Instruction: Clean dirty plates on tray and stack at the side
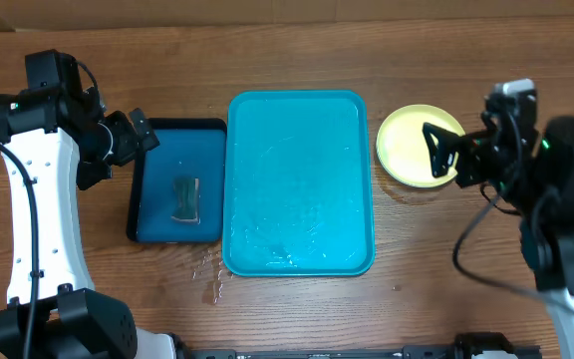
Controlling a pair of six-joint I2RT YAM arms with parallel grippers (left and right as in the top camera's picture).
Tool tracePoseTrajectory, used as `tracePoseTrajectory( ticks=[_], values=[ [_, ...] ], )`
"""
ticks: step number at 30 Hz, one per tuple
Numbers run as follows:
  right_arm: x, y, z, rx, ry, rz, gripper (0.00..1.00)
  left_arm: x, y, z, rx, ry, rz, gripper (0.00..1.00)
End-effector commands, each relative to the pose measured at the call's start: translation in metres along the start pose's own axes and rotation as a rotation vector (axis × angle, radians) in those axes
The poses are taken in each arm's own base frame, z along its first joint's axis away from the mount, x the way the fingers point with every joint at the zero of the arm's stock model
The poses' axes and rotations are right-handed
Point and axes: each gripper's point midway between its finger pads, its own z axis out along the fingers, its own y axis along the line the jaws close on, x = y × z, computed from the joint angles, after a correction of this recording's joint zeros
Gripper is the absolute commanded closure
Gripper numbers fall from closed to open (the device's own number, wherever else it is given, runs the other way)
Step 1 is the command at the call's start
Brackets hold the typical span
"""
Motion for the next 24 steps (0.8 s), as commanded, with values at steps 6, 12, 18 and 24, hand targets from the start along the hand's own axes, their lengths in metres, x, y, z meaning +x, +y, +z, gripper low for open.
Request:
tracePoseTrajectory(
  ticks=[6,12,18,24],
  values=[
    [-0.037,0.025,-0.07,-0.005,-0.217,-0.08,0.0,-0.006,0.0,-0.01,0.001,-0.041,-0.005,0.0],
    [-0.045,0.038,-0.109,-0.004,-0.321,-0.116,0.0,-0.006,0.0,-0.01,0.001,-0.041,-0.005,0.0],
    [-0.041,0.049,-0.144,0.008,-0.39,-0.137,0.0,-0.006,0.0,-0.01,0.001,-0.041,-0.005,0.0],
    [-0.023,0.059,-0.174,0.008,-0.459,-0.161,0.0,-0.006,0.0,-0.01,0.001,-0.041,-0.005,0.0]
  ],
)
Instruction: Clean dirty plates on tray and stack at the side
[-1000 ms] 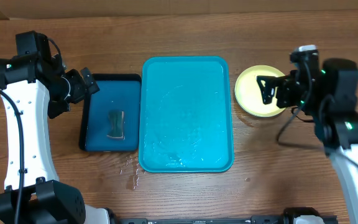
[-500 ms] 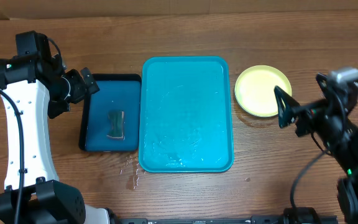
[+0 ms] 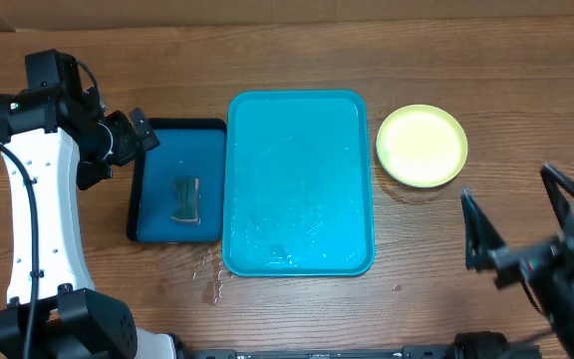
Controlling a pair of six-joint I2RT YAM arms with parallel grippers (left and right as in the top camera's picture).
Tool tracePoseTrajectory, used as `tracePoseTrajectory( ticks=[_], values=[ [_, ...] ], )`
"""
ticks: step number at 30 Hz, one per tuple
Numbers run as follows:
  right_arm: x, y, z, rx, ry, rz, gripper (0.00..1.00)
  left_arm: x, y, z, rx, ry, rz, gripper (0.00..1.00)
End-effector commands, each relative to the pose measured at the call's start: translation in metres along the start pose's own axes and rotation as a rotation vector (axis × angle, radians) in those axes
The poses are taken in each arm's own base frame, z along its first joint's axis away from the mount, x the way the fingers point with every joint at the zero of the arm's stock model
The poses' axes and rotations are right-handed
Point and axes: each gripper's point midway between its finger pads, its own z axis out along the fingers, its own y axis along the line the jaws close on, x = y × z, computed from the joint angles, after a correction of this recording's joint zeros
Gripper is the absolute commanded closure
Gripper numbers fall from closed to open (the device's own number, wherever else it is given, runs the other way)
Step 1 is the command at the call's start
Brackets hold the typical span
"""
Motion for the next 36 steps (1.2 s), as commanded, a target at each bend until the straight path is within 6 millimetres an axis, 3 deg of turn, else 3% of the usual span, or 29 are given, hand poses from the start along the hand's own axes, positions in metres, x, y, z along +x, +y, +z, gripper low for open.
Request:
tracePoseTrajectory(
  ticks=[1,12,15,21,30,36],
  values=[
    [0.005,0.005,-0.017,0.002,-0.039,-0.016,0.0,-0.006,0.0,-0.01,0.001,-0.041,-0.005,0.0],
    [0.056,0.016,-0.029,-0.033,-0.046,-0.018,0.0,-0.006,0.0,-0.01,0.001,-0.041,-0.005,0.0],
    [0.059,0.017,-0.031,-0.031,-0.096,-0.037,0.0,-0.006,0.0,-0.01,0.001,-0.041,-0.005,0.0],
    [0.048,0.016,-0.029,-0.03,-0.258,-0.094,0.0,-0.006,0.0,-0.01,0.001,-0.041,-0.005,0.0],
    [-0.004,0.012,-0.04,0.014,-0.638,-0.215,0.0,-0.006,0.0,-0.01,0.001,-0.041,-0.005,0.0],
    [0.0,-0.005,-0.039,0.103,-0.723,-0.202,0.0,-0.006,0.0,-0.01,0.001,-0.041,-0.005,0.0]
  ],
)
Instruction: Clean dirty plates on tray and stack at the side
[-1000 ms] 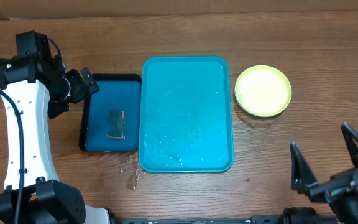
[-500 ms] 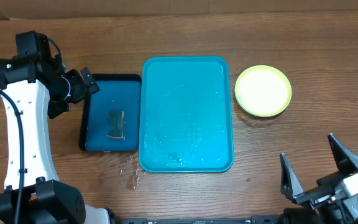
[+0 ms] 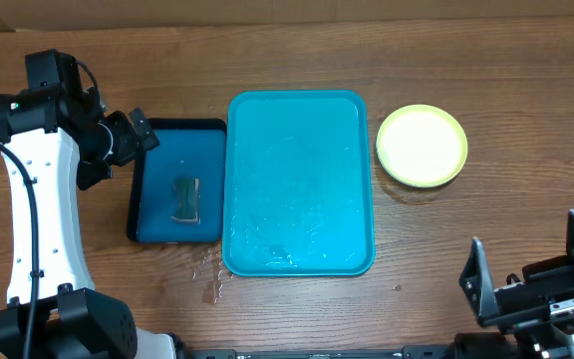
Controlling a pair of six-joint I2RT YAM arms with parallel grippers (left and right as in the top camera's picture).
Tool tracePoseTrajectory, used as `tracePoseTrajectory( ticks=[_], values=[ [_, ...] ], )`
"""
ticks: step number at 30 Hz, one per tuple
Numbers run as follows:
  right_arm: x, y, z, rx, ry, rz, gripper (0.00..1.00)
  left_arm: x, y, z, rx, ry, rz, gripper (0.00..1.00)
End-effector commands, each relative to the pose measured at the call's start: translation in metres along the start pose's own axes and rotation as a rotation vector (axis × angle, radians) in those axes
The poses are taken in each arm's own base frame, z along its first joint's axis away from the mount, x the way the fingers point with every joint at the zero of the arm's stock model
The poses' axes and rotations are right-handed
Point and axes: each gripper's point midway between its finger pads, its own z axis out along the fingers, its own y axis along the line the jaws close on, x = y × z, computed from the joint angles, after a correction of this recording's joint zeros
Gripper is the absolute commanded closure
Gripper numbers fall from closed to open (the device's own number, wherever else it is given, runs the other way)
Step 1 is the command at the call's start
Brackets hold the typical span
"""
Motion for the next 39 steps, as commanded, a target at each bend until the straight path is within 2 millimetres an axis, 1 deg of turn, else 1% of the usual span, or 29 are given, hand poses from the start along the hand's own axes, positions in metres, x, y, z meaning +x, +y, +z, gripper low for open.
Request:
tracePoseTrajectory(
  ticks=[1,4,6,15,18,21,25,33,35,39],
  values=[
    [0.016,-0.011,-0.004,0.069,0.014,0.008,0.01,-0.006,0.0,-0.01,0.001,-0.041,-0.005,0.0],
    [0.033,-0.01,-0.006,0.07,0.046,0.017,0.0,-0.006,0.0,-0.01,0.001,-0.041,-0.005,0.0],
    [0.04,-0.01,-0.007,0.074,0.051,0.035,0.0,-0.006,0.0,-0.01,0.001,-0.041,-0.005,0.0],
    [0.044,-0.013,-0.013,0.101,-0.026,0.029,0.0,-0.006,0.0,-0.01,0.001,-0.041,-0.005,0.0],
    [0.046,-0.015,-0.017,0.118,-0.061,0.064,0.01,-0.006,0.0,-0.01,0.001,-0.041,-0.005,0.0],
    [0.057,-0.015,-0.02,0.119,-0.049,0.076,0.0,-0.006,0.0,-0.01,0.001,-0.041,-0.005,0.0],
    [0.087,-0.013,-0.024,0.121,0.026,0.143,0.0,-0.006,0.0,-0.01,0.001,-0.041,-0.005,0.0],
    [0.146,-0.01,-0.034,0.138,0.242,0.201,0.0,-0.006,0.0,-0.01,0.001,-0.041,-0.005,0.0],
    [0.165,-0.008,-0.04,0.144,0.321,0.227,0.0,-0.006,0.0,-0.01,0.001,-0.041,-0.005,0.0],
    [0.206,-0.005,-0.058,0.171,0.485,0.27,0.0,-0.006,0.0,-0.01,0.001,-0.041,-0.005,0.0]
  ],
)
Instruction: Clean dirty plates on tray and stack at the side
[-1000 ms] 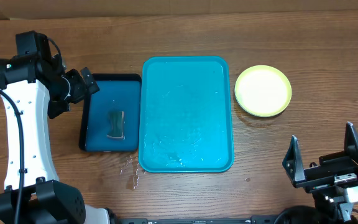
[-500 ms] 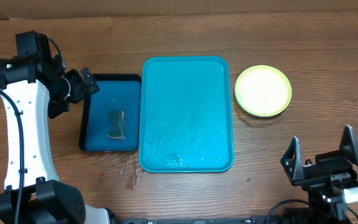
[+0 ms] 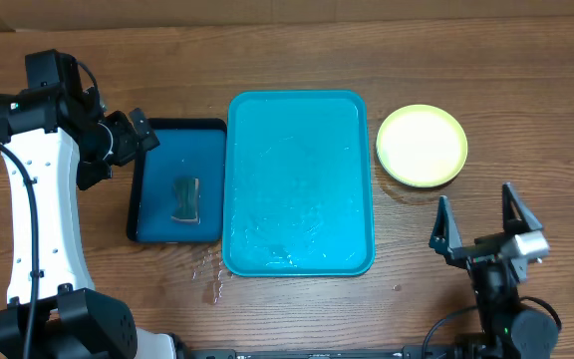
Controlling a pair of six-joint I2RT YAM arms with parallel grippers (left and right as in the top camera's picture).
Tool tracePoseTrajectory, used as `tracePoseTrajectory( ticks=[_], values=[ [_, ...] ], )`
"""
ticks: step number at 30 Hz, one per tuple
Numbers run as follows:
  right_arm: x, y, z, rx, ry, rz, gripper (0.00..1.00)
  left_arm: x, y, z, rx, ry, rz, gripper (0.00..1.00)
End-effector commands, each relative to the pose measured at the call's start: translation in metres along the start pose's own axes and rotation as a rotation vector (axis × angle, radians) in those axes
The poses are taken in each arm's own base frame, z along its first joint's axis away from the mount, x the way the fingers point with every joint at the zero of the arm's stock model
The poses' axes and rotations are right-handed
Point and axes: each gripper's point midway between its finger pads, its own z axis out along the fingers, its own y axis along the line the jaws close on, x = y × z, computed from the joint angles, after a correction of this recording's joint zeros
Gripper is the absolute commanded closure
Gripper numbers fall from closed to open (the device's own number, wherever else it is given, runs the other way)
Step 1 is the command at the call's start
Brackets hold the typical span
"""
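Note:
A yellow-green plate (image 3: 422,146) rests on the wooden table to the right of the large teal tray (image 3: 300,183), which holds only streaks of water. My right gripper (image 3: 478,223) stands open with nothing between its fingers, below the plate and apart from it, near the table's front right. At the far left my left gripper (image 3: 140,133) hovers at the upper left corner of the small dark blue tray (image 3: 157,170); whether its fingers are open is unclear. A grey sponge (image 3: 185,199) lies in that small tray.
Water drops (image 3: 210,274) lie on the table by the large tray's front left corner. The white left arm (image 3: 38,189) runs down the left side of the table.
My right gripper, open, has moved up and a little left, closer to the plate. Its arm now reads smaller in view. The left arm, plate, trays and sponge have not moved.
At first my open right gripper was at the yellow-green plate's right edge. It then stood away from the plate, lower right, and later at the front edge of the table. Now it stands below the plate. The left arm stayed still throughout.

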Motion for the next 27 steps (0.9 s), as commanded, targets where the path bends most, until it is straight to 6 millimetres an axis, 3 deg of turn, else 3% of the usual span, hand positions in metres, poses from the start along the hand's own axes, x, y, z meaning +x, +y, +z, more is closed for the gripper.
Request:
tracePoseTrajectory(
  ticks=[1,9,21,27],
  values=[
    [0.022,-0.006,-0.001,0.026,0.061,0.029,0.0,-0.006,0.0,-0.01,0.001,-0.041,-0.005,0.0],
    [0.081,-0.014,-0.012,0.071,0.289,0.083,0.0,-0.006,0.0,-0.01,0.001,-0.041,-0.005,0.0],
    [0.08,-0.008,-0.011,0.019,0.288,-0.107,0.0,-0.006,0.0,-0.01,0.001,-0.041,-0.005,0.0],
    [0.08,-0.008,-0.011,0.017,0.288,-0.119,0.0,-0.006,0.0,-0.01,0.001,-0.041,-0.005,0.0]
  ],
)
